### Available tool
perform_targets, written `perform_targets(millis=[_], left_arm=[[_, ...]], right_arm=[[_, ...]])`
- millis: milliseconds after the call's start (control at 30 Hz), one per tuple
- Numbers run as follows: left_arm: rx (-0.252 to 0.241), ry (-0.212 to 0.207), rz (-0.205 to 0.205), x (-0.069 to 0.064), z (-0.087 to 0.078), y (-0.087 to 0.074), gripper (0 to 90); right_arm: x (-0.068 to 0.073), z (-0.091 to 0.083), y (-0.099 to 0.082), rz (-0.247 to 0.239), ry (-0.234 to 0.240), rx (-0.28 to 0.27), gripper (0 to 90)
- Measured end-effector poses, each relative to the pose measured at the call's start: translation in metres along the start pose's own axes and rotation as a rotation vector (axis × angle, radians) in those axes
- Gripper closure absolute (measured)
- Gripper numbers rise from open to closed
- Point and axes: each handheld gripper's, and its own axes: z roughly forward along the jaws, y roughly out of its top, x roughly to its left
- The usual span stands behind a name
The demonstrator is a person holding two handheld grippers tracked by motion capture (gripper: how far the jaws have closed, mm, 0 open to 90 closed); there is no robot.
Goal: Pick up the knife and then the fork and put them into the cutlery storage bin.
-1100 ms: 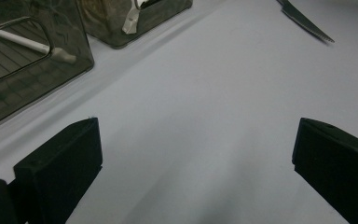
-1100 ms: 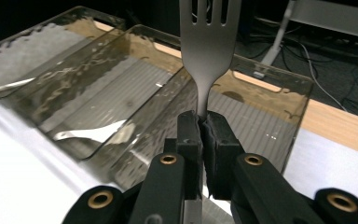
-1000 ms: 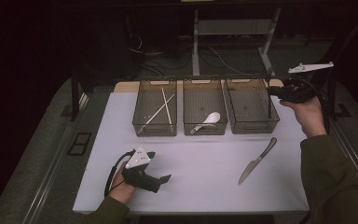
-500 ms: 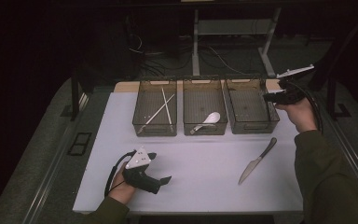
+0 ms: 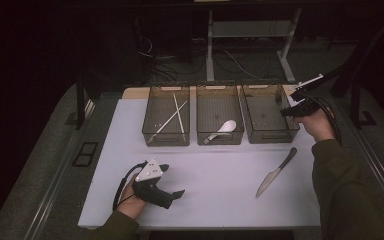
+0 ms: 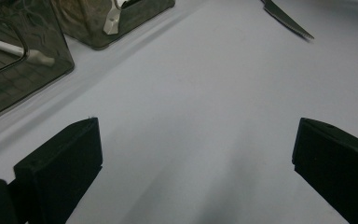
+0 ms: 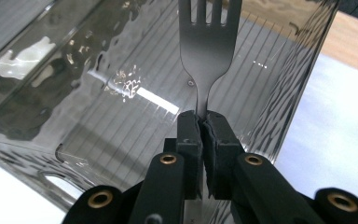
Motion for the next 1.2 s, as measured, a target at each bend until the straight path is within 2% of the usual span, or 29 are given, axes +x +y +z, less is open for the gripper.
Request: perform_targets(millis=[333, 433, 533, 633, 667, 767, 1000, 1100, 1200], left_arm=[[0.0, -0.003, 0.003, 0.0, 0.0, 0.0, 0.9], [-0.001, -0.003, 0.002, 0.0, 0.0, 0.0, 0.9], [-0.005, -0.003, -0.001, 0.0, 0.0, 0.0, 0.9], [-0.005, -0.004, 0.0, 0.0, -0.001, 0.0, 0.9], [-0.005, -0.004, 0.0, 0.0, -0.001, 0.0, 0.9], [-0.005, -0.003, 0.0, 0.0, -0.001, 0.0, 0.9], [0.004, -0.005, 0.002, 0.0, 0.001, 0.0, 0.9], [0.006, -0.004, 0.003, -0.001, 0.001, 0.0, 0.9], [0.007, -0.005, 0.001, -0.002, 0.002, 0.0, 0.9]], right_arm=[[0.003, 0.02, 0.002, 0.001, 0.006, 0.003, 84.4], [0.007, 0.027, 0.004, -0.004, 0.006, 0.019, 82.8], [0.009, 0.032, 0.004, 0.008, 0.007, 0.033, 76.0], [0.008, 0.033, 0.002, 0.034, 0.043, 0.024, 68.3], [0.007, 0.031, 0.002, 0.049, 0.055, 0.014, 66.4], [0.007, 0.02, 0.001, 0.053, 0.087, -0.044, 60.8], [0.016, -0.024, -0.014, 0.015, 0.111, -0.194, 56.4], [0.022, -0.039, -0.025, -0.01, 0.117, -0.206, 58.3], [0.029, -0.051, -0.039, -0.03, 0.117, -0.214, 65.2]])
